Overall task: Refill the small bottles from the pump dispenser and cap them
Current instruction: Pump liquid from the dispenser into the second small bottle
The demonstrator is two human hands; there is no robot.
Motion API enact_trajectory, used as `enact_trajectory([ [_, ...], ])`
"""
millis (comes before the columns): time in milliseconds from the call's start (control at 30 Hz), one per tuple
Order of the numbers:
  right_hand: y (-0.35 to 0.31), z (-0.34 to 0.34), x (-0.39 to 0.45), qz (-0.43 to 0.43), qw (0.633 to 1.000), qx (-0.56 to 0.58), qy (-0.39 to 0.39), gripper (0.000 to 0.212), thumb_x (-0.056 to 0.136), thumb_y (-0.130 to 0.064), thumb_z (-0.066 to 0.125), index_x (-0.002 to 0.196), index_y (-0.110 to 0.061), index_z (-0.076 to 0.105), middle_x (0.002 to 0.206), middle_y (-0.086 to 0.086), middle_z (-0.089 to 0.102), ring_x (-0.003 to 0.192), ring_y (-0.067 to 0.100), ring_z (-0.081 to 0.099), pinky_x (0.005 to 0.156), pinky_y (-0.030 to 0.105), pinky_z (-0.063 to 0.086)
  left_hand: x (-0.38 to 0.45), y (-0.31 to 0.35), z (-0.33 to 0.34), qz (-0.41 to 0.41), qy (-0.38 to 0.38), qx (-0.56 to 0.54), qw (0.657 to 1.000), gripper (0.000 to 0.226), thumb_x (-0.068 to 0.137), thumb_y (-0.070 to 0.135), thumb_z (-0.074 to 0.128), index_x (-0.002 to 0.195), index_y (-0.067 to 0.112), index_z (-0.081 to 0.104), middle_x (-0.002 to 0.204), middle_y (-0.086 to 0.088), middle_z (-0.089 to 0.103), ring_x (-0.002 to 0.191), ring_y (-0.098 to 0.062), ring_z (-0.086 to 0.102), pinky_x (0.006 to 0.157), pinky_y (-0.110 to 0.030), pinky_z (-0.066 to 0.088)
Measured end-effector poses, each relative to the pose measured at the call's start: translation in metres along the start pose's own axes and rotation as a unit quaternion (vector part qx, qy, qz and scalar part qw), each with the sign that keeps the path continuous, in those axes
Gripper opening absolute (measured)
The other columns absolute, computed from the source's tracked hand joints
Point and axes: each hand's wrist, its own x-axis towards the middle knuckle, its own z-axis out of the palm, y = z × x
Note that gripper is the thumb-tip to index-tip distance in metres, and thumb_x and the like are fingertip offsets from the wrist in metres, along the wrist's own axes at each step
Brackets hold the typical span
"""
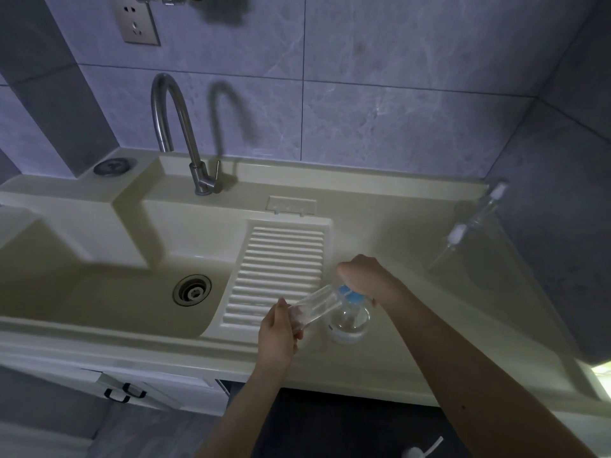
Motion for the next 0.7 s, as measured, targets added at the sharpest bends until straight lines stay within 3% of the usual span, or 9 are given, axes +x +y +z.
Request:
enact_trajectory([
  [200, 0.0008, 0.0021, 0.0046, -0.006, 1.000, -0.027, -0.013, 0.015, 0.086, -0.013, 0.042, 0.082, -0.002, 0.052, 0.081, 0.008, 0.051, 0.059, 0.018, 0.047, 0.052, 0.025, 0.038, -0.0025, -0.0013, -0.0015, 0.001, -0.007, -0.001, 1.000, 0.045, 0.103, 0.033, 0.028, 0.086, 0.004, 0.059, 0.046, 0.003, 0.044, 0.042, -0.008, 0.037, 0.044, -0.022, 0.028],
  [267, -0.0011, -0.0003, 0.0033, 0.006, 0.999, 0.005, -0.031, 0.022, 0.090, -0.019, 0.042, 0.096, -0.001, 0.054, 0.086, 0.008, 0.053, 0.064, 0.020, 0.048, 0.062, 0.028, 0.041, -0.0039, 0.0009, -0.0007, 0.003, -0.013, -0.003, 1.000, 0.045, 0.103, 0.033, 0.028, 0.086, 0.004, 0.059, 0.049, 0.000, 0.045, 0.040, -0.007, 0.037, 0.043, -0.022, 0.028],
  [433, -0.0022, -0.0047, 0.0013, 0.067, 0.989, 0.075, -0.108, 0.054, 0.092, -0.041, 0.044, 0.137, -0.011, 0.039, 0.110, 0.010, 0.048, 0.109, 0.038, 0.051, 0.092, 0.048, 0.042, -0.0041, 0.0043, -0.0008, 0.013, -0.010, -0.008, 1.000, 0.047, 0.102, 0.033, 0.029, 0.087, 0.004, 0.061, 0.052, -0.002, 0.045, 0.039, -0.006, 0.038, 0.043, -0.021, 0.028],
  [500, -0.0016, -0.0030, 0.0009, 0.060, 0.990, 0.071, -0.105, 0.052, 0.093, -0.040, 0.043, 0.135, -0.010, 0.040, 0.105, 0.010, 0.050, 0.098, 0.034, 0.052, 0.088, 0.046, 0.043, -0.0041, 0.0040, -0.0014, 0.015, -0.009, -0.004, 1.000, 0.047, 0.102, 0.033, 0.029, 0.087, 0.003, 0.061, 0.050, 0.000, 0.045, 0.039, -0.006, 0.038, 0.043, -0.021, 0.028],
  [600, -0.0011, -0.0041, 0.0002, 0.030, 0.994, 0.075, -0.070, 0.026, 0.095, -0.027, 0.041, 0.111, -0.007, 0.047, 0.078, 0.001, 0.050, 0.069, 0.021, 0.050, 0.073, 0.036, 0.045, -0.0033, 0.0052, -0.0003, 0.019, -0.009, -0.006, 1.000, 0.045, 0.102, 0.032, 0.029, 0.084, 0.005, 0.060, 0.052, -0.001, 0.044, 0.038, -0.003, 0.038, 0.043, -0.021, 0.028],
  [700, -0.0002, -0.0049, 0.0013, 0.009, 0.998, 0.036, -0.043, 0.013, 0.092, -0.010, 0.039, 0.093, -0.004, 0.051, 0.069, -0.005, 0.052, 0.061, 0.014, 0.047, 0.058, 0.027, 0.041, -0.0016, 0.0054, 0.0008, 0.021, -0.010, -0.005, 1.000, 0.047, 0.103, 0.032, 0.028, 0.086, 0.003, 0.060, 0.051, 0.000, 0.044, 0.038, -0.004, 0.038, 0.043, -0.021, 0.028],
])
